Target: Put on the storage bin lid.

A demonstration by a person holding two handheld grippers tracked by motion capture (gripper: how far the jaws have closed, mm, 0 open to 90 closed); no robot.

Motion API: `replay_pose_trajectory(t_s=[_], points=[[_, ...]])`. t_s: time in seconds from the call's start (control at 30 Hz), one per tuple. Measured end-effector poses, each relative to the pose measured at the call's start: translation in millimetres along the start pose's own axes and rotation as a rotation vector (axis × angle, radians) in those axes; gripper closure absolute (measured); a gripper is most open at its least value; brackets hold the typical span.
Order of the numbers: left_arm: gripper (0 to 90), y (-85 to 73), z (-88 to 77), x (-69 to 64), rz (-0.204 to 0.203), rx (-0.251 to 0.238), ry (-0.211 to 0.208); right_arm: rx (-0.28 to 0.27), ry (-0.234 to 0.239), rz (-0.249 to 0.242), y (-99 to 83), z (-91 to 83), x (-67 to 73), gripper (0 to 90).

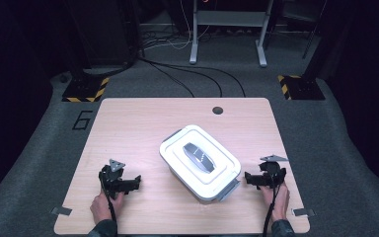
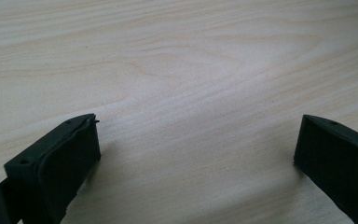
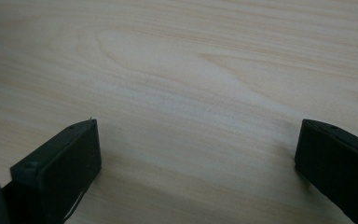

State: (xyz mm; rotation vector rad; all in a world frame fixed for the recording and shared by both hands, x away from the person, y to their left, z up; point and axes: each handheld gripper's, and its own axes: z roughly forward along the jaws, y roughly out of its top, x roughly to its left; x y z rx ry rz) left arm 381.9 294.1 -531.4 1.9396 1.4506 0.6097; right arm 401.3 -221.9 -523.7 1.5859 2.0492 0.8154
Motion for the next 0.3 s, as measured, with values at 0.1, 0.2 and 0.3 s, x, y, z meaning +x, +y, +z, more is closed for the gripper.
replay_pose_trajectory(t_s=[0.1, 0.2, 0.3], points=[[0.0, 0.0, 0.0, 0.0, 0.001, 0.0, 0.0, -0.01, -0.004, -0.013, -0.9, 1.0, 2.5, 0.0], [0.0, 0.0, 0.0, 0.0, 0.001, 0.0, 0.0, -0.038, -0.008, -0.017, -4.0, 1.2, 2.2, 0.0], [0.0, -0.1, 0.0, 0.0, 0.001, 0.0, 0.0, -0.059, -0.013, -0.011, -8.0, 0.0, 2.4, 0.0]])
